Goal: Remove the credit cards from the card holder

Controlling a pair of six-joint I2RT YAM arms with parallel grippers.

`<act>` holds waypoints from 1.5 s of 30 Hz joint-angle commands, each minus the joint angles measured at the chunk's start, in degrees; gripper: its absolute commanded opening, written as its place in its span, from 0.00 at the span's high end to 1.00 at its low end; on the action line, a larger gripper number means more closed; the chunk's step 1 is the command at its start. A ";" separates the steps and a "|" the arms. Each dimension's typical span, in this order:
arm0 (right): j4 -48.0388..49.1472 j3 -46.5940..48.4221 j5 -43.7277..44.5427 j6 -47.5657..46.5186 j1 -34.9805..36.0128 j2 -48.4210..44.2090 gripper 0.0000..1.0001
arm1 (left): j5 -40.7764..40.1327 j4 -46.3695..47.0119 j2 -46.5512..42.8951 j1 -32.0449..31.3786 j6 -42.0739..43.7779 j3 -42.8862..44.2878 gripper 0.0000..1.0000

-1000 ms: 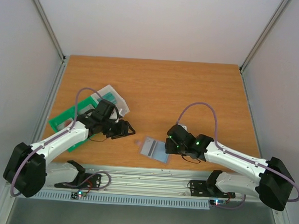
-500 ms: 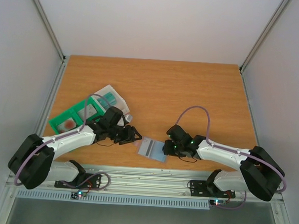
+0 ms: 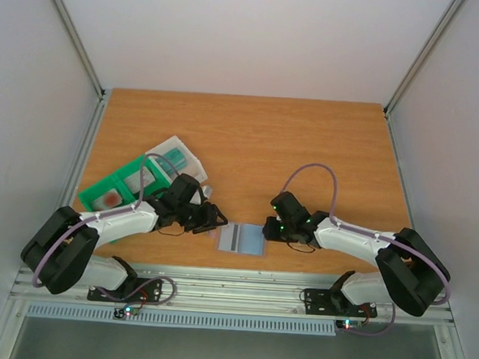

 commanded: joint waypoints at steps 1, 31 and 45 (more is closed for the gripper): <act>-5.22 3.31 -1.40 -2.62 -0.45 -3.28 0.71 | -4.52 -0.53 2.28 -0.35 1.89 1.18 0.49; 10.19 -3.56 -14.47 6.46 0.80 4.40 0.99 | -0.03 9.50 3.70 -0.33 -3.25 -1.84 0.55; 10.63 -4.72 -13.41 7.24 0.83 4.41 0.99 | 1.53 14.04 8.19 -0.42 -3.98 -3.01 0.60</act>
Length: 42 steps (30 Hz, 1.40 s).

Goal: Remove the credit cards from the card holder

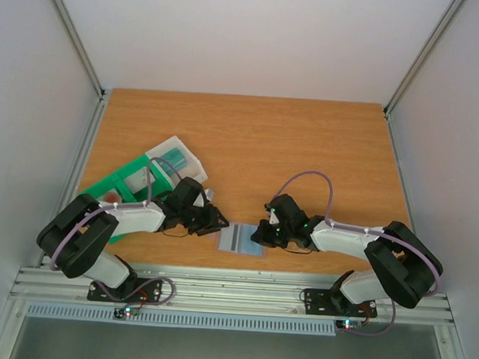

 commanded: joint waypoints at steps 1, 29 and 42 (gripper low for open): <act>-1.32 -1.46 2.16 0.89 0.37 0.81 0.99 | 1.11 4.42 0.60 -0.40 -0.66 -1.04 0.61; -0.40 -1.14 1.25 1.08 0.38 1.81 0.99 | -2.15 -1.98 -1.29 -0.93 1.32 0.16 0.64; -0.16 -1.21 1.05 1.30 0.32 1.79 0.99 | -0.22 2.77 1.10 -1.12 -0.12 -1.00 0.64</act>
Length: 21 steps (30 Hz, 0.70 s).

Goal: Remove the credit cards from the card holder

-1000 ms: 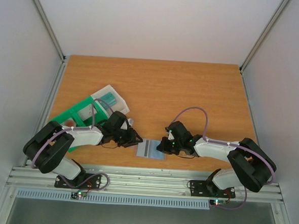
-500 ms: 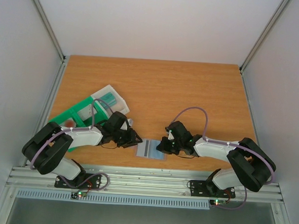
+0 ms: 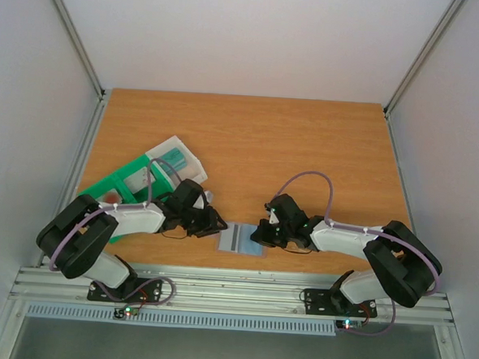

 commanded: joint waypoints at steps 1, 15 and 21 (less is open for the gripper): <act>-1.25 -1.01 1.24 0.40 0.39 1.43 0.99 | 1.06 4.93 1.85 -0.53 -0.97 -0.51 0.64; -0.69 -1.29 1.00 0.49 0.35 1.54 0.99 | 0.65 6.40 -0.89 -3.26 -3.88 0.57 0.80; -0.28 -1.10 0.54 0.63 0.40 1.36 0.99 | -1.03 5.08 -1.76 -5.63 -4.45 2.22 0.76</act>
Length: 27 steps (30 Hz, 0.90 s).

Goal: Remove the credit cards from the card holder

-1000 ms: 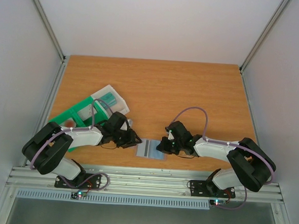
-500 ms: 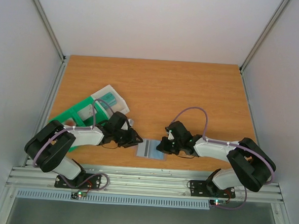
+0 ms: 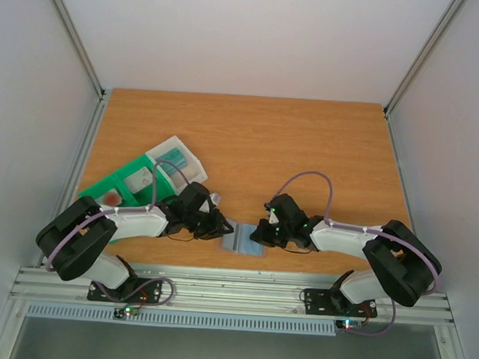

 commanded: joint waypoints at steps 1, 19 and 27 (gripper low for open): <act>-0.69 -1.18 0.63 0.31 0.41 0.86 0.99 | -1.30 1.51 -1.50 -1.60 -0.57 2.37 0.71; -4.80 -0.76 0.23 -0.25 0.36 -8.03 0.92 | -5.91 -3.10 -4.90 -5.96 -0.03 5.72 0.72; -5.40 0.09 -2.16 0.58 0.37 -10.28 0.81 | -5.91 -2.31 -3.56 -7.07 -0.29 6.81 0.72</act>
